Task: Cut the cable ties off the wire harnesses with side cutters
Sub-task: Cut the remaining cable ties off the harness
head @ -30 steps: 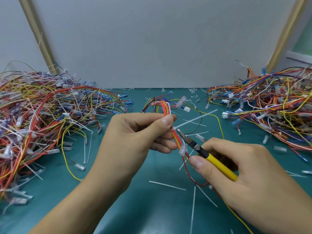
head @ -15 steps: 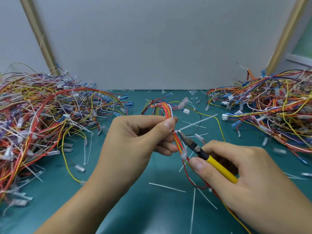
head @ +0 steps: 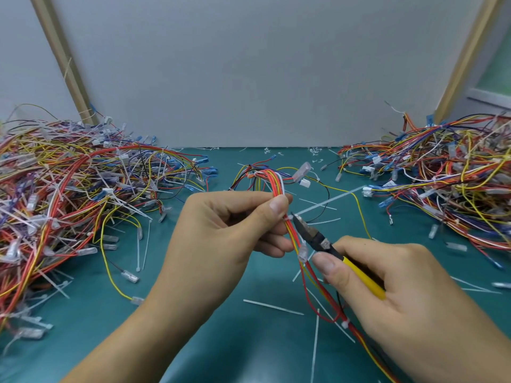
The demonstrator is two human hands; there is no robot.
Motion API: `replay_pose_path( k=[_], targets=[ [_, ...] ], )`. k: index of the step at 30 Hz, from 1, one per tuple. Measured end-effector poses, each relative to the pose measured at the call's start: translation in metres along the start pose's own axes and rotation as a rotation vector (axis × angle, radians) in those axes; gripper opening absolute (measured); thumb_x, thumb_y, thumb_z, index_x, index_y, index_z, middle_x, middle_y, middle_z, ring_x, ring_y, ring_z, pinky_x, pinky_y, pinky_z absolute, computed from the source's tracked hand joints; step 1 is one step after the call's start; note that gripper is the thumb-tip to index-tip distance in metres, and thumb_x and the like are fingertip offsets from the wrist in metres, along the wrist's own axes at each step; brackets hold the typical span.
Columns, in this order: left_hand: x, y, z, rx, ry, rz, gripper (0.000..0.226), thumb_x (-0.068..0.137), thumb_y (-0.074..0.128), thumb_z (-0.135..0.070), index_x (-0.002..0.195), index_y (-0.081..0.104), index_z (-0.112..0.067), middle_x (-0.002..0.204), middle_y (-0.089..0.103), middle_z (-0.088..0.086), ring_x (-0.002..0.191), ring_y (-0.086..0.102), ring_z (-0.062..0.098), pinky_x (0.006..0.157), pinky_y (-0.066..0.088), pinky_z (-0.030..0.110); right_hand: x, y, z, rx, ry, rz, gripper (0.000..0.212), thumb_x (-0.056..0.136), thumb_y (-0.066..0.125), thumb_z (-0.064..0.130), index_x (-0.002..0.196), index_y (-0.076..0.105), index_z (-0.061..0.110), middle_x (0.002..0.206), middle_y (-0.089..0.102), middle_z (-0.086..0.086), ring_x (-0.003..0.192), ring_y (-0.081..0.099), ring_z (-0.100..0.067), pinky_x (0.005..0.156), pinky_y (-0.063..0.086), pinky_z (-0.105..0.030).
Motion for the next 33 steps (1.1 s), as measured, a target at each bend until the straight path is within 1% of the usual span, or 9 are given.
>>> replay_pose_path(
  k=[3,7,9,12,15,20,24,28,33],
  targets=[
    [0.001,-0.001,0.001,-0.008,0.001,-0.007,0.017,0.079,0.068,-0.021,0.085,0.079,-0.009,0.061,0.070,0.012,0.051,0.068,0.018,0.051,0.054,0.022,0.000,0.002,-0.003,0.033,0.005,0.001,0.064,0.082,0.032,0.073,0.068,0.052,0.014,0.049,0.051,0.003,0.046,0.050,-0.012,0.048,0.038,-0.024],
    [0.003,-0.004,0.002,0.000,0.002,-0.031,0.016,0.080,0.068,-0.019,0.085,0.080,-0.009,0.062,0.069,0.013,0.051,0.067,0.018,0.052,0.054,0.022,0.006,-0.001,-0.014,0.205,0.057,-0.059,0.065,0.078,0.036,0.076,0.081,0.060,0.015,0.061,0.059,-0.007,0.052,0.056,-0.023,0.054,0.049,-0.042],
    [0.002,-0.005,0.003,0.065,0.045,-0.052,0.011,0.083,0.070,-0.016,0.082,0.079,-0.010,0.062,0.069,0.013,0.052,0.067,0.017,0.052,0.054,0.022,0.011,-0.006,-0.018,0.255,0.071,-0.136,0.060,0.077,0.040,0.075,0.087,0.063,0.020,0.064,0.061,-0.006,0.052,0.056,-0.022,0.053,0.049,-0.039],
    [-0.003,-0.004,0.003,0.424,0.308,-0.099,0.011,0.088,0.070,-0.016,0.081,0.079,-0.017,0.063,0.066,0.005,0.057,0.067,0.016,0.056,0.054,0.026,0.015,-0.017,-0.024,0.267,0.060,-0.269,0.047,0.077,0.048,0.070,0.093,0.066,0.030,0.071,0.061,-0.001,0.057,0.059,-0.016,0.056,0.047,-0.029],
    [-0.013,0.008,0.000,0.776,0.599,-0.053,0.012,0.091,0.067,-0.017,0.092,0.078,-0.014,0.065,0.059,0.001,0.058,0.058,0.019,0.055,0.048,0.033,0.017,-0.015,-0.023,0.572,0.035,-0.225,0.040,0.074,0.058,0.062,0.097,0.071,0.031,0.078,0.069,0.001,0.067,0.068,-0.013,0.066,0.056,-0.023],
    [-0.022,0.019,0.003,0.969,0.856,0.141,0.015,0.093,0.064,-0.015,0.095,0.078,-0.009,0.064,0.056,0.004,0.052,0.049,0.024,0.044,0.044,0.034,0.016,-0.002,-0.018,1.002,0.122,0.012,0.063,0.062,0.078,0.065,0.094,0.072,0.011,0.075,0.068,-0.015,0.069,0.069,-0.025,0.069,0.059,-0.034],
    [-0.021,0.021,0.001,1.087,0.949,0.221,0.016,0.094,0.062,-0.017,0.093,0.078,-0.012,0.067,0.058,0.001,0.054,0.050,0.022,0.044,0.043,0.033,0.017,0.001,-0.018,0.984,0.146,0.008,0.031,0.074,0.079,0.039,0.092,0.073,0.014,0.074,0.067,-0.009,0.068,0.065,-0.021,0.067,0.061,-0.034],
    [-0.018,0.019,0.007,0.654,0.516,0.341,0.018,0.090,0.067,-0.035,0.095,0.078,-0.022,0.083,0.068,-0.006,0.071,0.065,0.013,0.063,0.053,0.029,0.015,0.005,-0.018,0.968,0.164,-0.009,0.023,0.072,0.084,0.027,0.087,0.073,0.014,0.070,0.063,-0.005,0.066,0.062,-0.020,0.068,0.062,-0.035],
    [-0.007,0.016,0.022,0.005,-0.250,0.072,0.042,0.084,0.072,-0.048,0.084,0.078,-0.007,0.078,0.074,0.018,0.067,0.072,0.022,0.062,0.059,0.026,0.009,0.008,-0.011,0.755,0.085,-0.050,0.019,0.077,0.082,0.033,0.090,0.069,0.028,0.072,0.066,-0.003,0.065,0.060,-0.014,0.069,0.056,-0.037]
  ],
)
Point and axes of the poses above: each hand's wrist, its own x-axis towards the middle knuckle, its own y-axis out of the palm, z = x × y, the point moved 3 cm from there along x, towards the middle knuckle
